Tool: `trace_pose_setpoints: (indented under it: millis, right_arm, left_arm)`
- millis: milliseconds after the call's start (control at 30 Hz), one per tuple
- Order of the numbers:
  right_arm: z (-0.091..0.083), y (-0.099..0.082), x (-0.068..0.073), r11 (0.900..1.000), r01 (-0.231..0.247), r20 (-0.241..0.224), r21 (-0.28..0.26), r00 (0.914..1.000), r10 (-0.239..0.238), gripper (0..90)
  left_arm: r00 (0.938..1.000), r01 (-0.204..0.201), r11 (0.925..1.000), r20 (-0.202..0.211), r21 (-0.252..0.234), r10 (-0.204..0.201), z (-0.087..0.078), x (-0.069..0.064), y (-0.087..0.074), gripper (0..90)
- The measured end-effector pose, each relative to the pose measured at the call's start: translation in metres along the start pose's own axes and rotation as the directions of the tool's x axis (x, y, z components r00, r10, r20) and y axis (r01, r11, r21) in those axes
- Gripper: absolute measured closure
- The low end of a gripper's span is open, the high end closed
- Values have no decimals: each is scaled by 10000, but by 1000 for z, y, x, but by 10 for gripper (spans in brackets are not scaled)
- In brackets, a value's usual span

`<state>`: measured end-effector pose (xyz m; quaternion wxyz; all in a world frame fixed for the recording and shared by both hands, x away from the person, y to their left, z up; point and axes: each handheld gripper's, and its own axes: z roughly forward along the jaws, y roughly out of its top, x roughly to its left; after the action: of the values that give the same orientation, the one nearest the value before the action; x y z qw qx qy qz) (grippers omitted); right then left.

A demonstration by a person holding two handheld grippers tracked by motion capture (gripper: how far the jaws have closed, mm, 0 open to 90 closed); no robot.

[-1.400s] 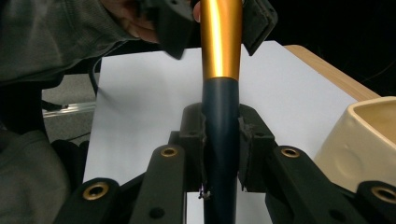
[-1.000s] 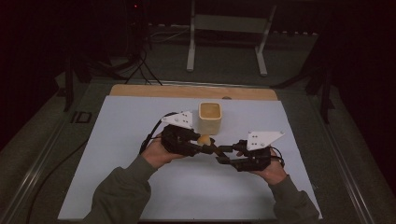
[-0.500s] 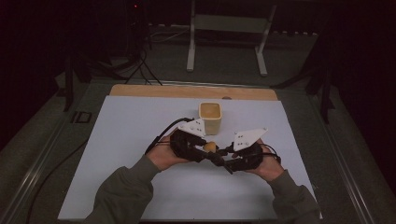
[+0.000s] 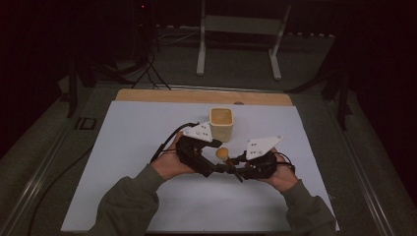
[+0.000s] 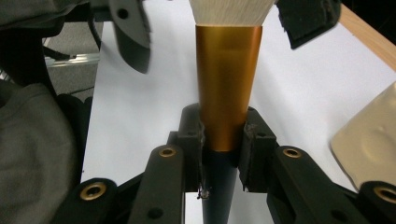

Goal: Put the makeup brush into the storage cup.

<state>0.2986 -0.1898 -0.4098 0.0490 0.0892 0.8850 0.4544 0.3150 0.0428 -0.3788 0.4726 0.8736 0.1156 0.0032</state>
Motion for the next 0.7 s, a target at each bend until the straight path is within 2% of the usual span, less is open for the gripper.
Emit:
trace_pose_setpoints:
  millis: [133, 200, 233, 367, 467, 600, 667, 700]
  right_arm:
    - [-2, 0, -1, 10000, -40, 185, 24, 9998, 39, 732]
    - [-2, -1, -2, 10000, -56, 226, 17, 9997, 55, 732]
    - [-2, -1, -2, 10000, -83, 273, 15, 9996, 82, 732]
    - [-4, -1, -4, 9997, -228, 567, -101, 9981, 233, 732]
    - [-4, -1, -7, 9989, -384, 777, -277, 9962, 404, 732]
    - [-4, 0, -10, 9972, -604, 1042, -451, 9924, 648, 732]
    - [-4, 0, -11, 9962, -682, 1175, -533, 9903, 741, 732]
    - [-5, -1, -12, 9960, -703, 1224, -558, 9895, 767, 732]
  left_arm:
    - [9993, 120, 9999, -356, -14, -121, -4, 1, -4, 135]
    - [9991, 125, 9999, -409, -6, -125, -5, 2, -6, 133]
    - [9977, 117, 9999, -675, 36, -115, -8, 2, -9, 133]
    - [9950, 188, 9998, -984, -11, -188, -14, 3, -14, 127]
    - [9917, 383, 9993, -1228, 15, -378, -18, 6, -20, 114]
    - [9851, 589, 9983, -1618, -35, -587, -24, 11, -27, 111]
    - [9793, 615, 9981, -1931, -23, -608, -28, 11, -30, 108]
    - [9742, 629, 9980, -2173, 15, -611, -29, 11, -31, 109]
